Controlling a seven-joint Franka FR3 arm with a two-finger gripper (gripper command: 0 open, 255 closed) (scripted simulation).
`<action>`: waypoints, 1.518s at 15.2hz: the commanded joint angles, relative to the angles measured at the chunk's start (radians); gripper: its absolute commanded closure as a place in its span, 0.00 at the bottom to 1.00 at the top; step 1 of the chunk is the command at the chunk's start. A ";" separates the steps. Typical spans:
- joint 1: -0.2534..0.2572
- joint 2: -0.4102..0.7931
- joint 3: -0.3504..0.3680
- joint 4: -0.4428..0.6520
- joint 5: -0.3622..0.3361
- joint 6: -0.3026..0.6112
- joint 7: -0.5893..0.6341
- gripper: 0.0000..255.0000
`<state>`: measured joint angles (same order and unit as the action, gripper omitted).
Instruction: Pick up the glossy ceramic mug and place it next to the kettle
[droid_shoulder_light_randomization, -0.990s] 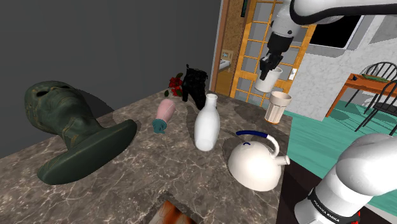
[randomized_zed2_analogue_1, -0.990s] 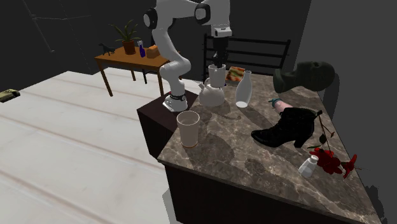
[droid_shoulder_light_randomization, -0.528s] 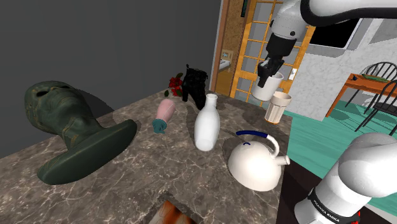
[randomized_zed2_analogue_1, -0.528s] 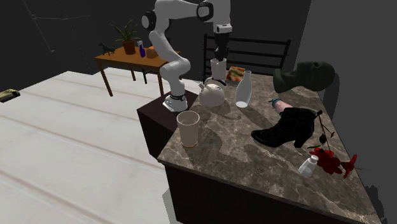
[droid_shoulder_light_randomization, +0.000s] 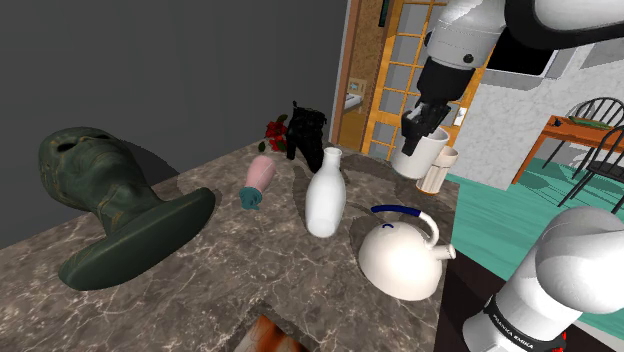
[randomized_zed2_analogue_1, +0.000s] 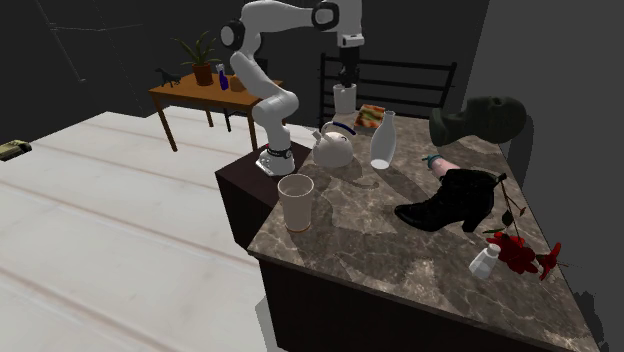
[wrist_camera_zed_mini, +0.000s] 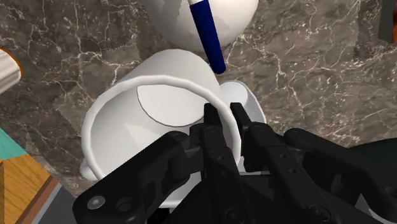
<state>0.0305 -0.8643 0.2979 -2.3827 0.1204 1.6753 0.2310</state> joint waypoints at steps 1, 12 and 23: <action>0.016 -0.006 0.044 0.015 0.028 -0.019 0.049 1.00; 0.074 -0.007 0.259 0.076 0.160 -0.053 0.271 1.00; 0.098 -0.035 0.304 -0.080 0.203 0.076 0.275 1.00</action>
<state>0.1259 -0.8964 0.5984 -2.4485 0.3195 1.7396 0.5052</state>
